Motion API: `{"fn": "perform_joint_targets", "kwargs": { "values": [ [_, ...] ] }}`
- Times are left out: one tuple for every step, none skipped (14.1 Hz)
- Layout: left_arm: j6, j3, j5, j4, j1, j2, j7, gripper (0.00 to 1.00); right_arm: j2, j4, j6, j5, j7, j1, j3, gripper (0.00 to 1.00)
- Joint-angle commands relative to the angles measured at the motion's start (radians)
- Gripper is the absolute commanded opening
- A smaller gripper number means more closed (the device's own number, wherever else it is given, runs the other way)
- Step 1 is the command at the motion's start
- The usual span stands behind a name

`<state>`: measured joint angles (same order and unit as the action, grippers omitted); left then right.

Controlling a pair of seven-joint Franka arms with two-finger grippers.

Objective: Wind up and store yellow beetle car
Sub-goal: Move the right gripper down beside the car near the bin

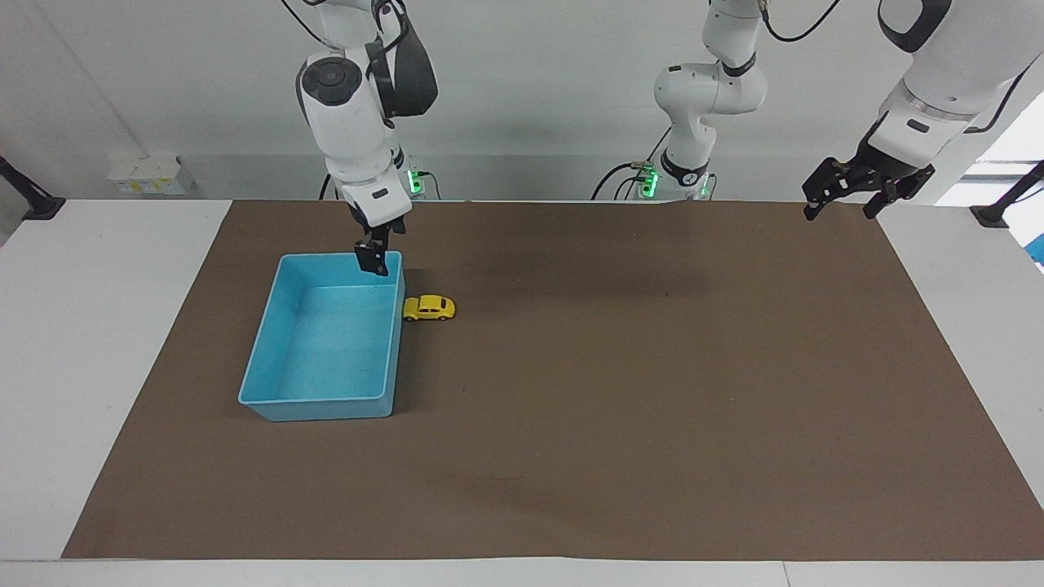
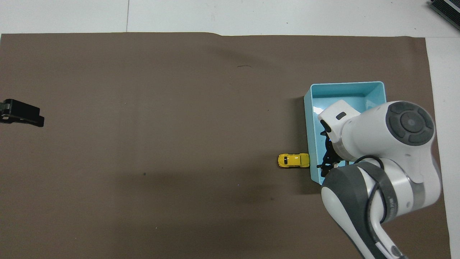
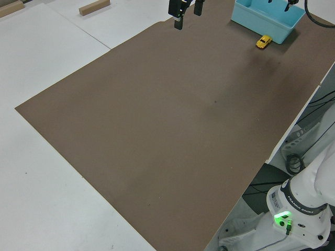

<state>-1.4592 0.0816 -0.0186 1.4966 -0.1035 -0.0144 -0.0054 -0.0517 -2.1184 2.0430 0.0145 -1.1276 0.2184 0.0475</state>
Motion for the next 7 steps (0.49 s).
{"fn": "perform_joint_targets", "kwargs": {
  "values": [
    [0.000, -0.009, -0.001, -0.019, 0.014, -0.010, -0.008, 1.00, -0.007, -0.032, 0.052, 0.002, -0.017, 0.013, -0.001, 1.00],
    [0.000, -0.009, -0.001, -0.019, 0.014, -0.009, -0.008, 1.00, -0.002, -0.032, 0.063, 0.001, -0.012, 0.018, -0.001, 1.00],
    [0.000, -0.009, -0.001, -0.019, 0.014, -0.009, -0.010, 1.00, 0.019, -0.034, 0.084, 0.001, -0.012, 0.021, -0.001, 1.00],
    [0.000, -0.009, -0.003, -0.019, 0.014, -0.009, -0.007, 1.00, 0.042, -0.038, 0.115, 0.002, -0.011, 0.024, -0.001, 1.00],
    [0.000, -0.009, -0.003, -0.019, 0.013, -0.010, -0.008, 1.00, 0.056, -0.054, 0.152, 0.002, -0.001, 0.041, -0.001, 1.00],
    [0.000, -0.011, -0.003, -0.019, 0.013, -0.009, -0.008, 1.00, 0.059, -0.070, 0.184, 0.001, 0.009, 0.045, -0.001, 1.00],
    [0.000, -0.009, -0.003, -0.019, 0.014, -0.009, -0.008, 1.00, 0.064, -0.078, 0.201, 0.002, 0.011, 0.045, -0.001, 1.00]
  ]
}}
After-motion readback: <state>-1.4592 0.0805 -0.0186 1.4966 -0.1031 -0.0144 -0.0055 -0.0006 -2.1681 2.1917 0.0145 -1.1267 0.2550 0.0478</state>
